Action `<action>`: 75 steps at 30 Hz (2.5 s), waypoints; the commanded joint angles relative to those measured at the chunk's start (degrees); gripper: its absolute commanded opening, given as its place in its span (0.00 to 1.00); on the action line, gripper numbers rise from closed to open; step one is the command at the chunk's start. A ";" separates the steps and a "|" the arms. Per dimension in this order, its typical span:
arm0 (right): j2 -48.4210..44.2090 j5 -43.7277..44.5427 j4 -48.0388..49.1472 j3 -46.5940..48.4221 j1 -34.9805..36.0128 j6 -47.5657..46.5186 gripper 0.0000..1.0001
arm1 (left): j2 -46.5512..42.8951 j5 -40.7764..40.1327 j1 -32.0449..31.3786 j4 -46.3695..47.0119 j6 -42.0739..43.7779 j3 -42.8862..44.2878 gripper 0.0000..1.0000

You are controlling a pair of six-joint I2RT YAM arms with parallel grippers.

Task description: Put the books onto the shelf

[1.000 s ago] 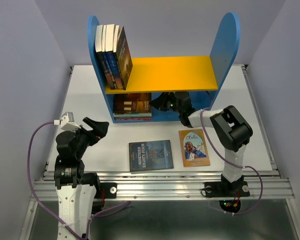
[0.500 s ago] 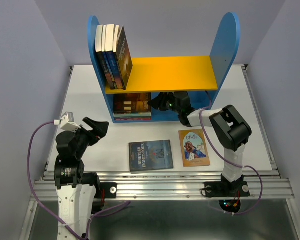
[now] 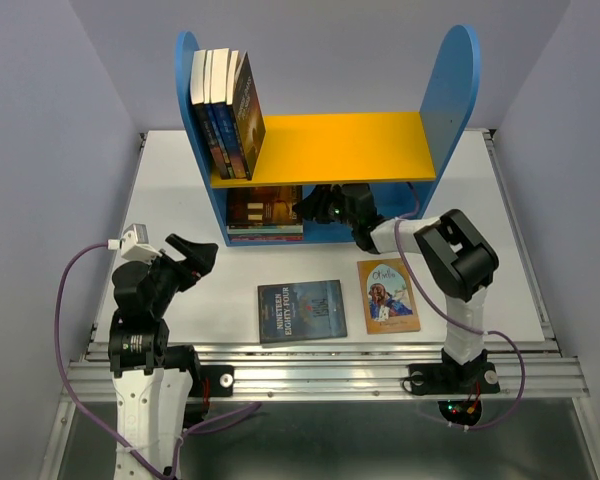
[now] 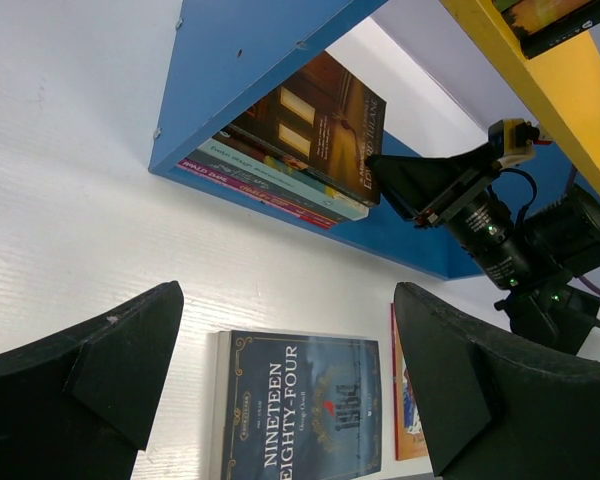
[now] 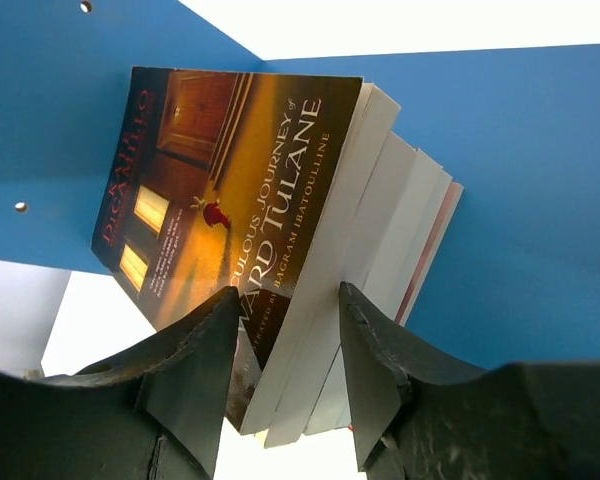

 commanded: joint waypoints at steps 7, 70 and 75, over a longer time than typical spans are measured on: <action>-1.75 4.50 0.01 -6.46 1.61 -0.66 0.50 | -0.21 -0.36 0.02 1.71 0.68 -0.54 0.99; -31.81 8.28 -7.27 -32.92 5.39 7.51 1.00 | 20.34 -13.00 -30.21 11.91 -13.65 -8.54 0.99; -36.56 8.02 -13.69 -38.19 6.53 9.79 1.00 | 24.31 -17.14 -31.89 11.02 -15.58 -9.93 0.99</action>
